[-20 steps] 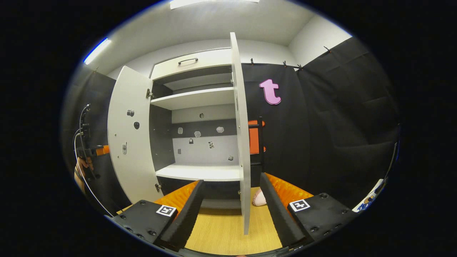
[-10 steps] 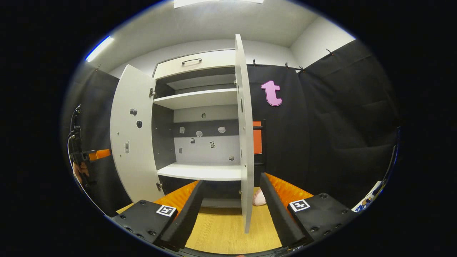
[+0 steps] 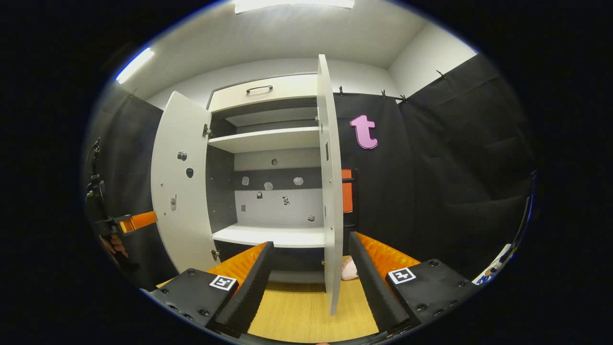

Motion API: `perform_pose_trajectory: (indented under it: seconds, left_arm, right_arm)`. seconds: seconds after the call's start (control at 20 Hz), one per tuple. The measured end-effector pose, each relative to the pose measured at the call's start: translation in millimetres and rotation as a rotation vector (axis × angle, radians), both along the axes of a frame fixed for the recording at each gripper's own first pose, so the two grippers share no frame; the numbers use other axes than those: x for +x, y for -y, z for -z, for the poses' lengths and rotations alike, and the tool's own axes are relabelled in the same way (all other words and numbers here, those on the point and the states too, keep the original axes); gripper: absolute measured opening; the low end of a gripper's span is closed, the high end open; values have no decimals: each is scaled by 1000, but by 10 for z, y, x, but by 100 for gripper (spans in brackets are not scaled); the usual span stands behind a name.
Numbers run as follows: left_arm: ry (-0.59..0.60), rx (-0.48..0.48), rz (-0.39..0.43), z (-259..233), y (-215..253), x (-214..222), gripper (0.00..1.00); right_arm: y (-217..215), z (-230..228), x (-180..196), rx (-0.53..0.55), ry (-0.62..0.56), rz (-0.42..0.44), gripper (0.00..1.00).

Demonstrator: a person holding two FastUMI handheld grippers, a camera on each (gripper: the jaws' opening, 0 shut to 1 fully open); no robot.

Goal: Open the right door of the double-door shoe cabinet with the right hand, and open the left door with the left hand.

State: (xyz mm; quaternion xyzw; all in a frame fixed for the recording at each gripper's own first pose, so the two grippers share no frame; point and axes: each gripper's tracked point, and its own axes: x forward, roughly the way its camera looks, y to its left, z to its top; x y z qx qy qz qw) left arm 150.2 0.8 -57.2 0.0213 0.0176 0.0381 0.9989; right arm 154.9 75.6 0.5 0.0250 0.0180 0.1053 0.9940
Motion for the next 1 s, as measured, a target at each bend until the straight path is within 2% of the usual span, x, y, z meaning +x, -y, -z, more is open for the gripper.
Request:
perform_pose_trajectory:
  seconds: [0.05, 0.1, 0.15, 0.2, 0.25, 0.3, 0.35, 0.4, 0.5, 0.55, 0.8, 1.0]
  left_arm:
    - [15, -13, 0, -14, 41, -2, 12]
    - [22, -23, 5, -11, 107, 17, 27]
    - [23, -28, 23, -6, 162, 27, 36]
    - [20, -24, 29, 12, 197, 33, 61]
    - [19, -12, 29, 12, 194, 43, 64]
    - [23, 5, 23, -10, 183, 23, 83]
    - [32, 18, 18, -35, 173, 41, 90]
    - [38, 29, 17, -51, 181, 18, 94]
    - [46, 25, 22, -56, 207, 5, 94]
    - [46, 21, 26, -45, 210, 8, 95]
    - [29, 12, 38, 17, 225, 16, 92]
    - [19, 9, 40, 59, 231, 15, 95]
  right_arm:
    - [-2, -7, -3, 2, 2, 0, 99]
    - [0, -12, -3, 2, 2, 3, 99]
    - [9, -6, -14, 2, 0, 6, 90]
    - [15, -1, -21, 0, -4, 7, 90]
    - [27, -2, -24, -2, -7, 11, 90]
    - [32, 5, -30, -3, -8, 15, 99]
    - [33, 9, -40, -3, -8, 17, 99]
    - [38, 7, -49, -2, -10, 20, 90]
    - [24, 17, -64, 6, -14, 19, 90]
    - [5, 34, -74, 8, -20, 15, 99]
    - [-5, 61, -80, -6, -33, 18, 99]
    - [-77, 85, -109, -4, -41, 9, 99]
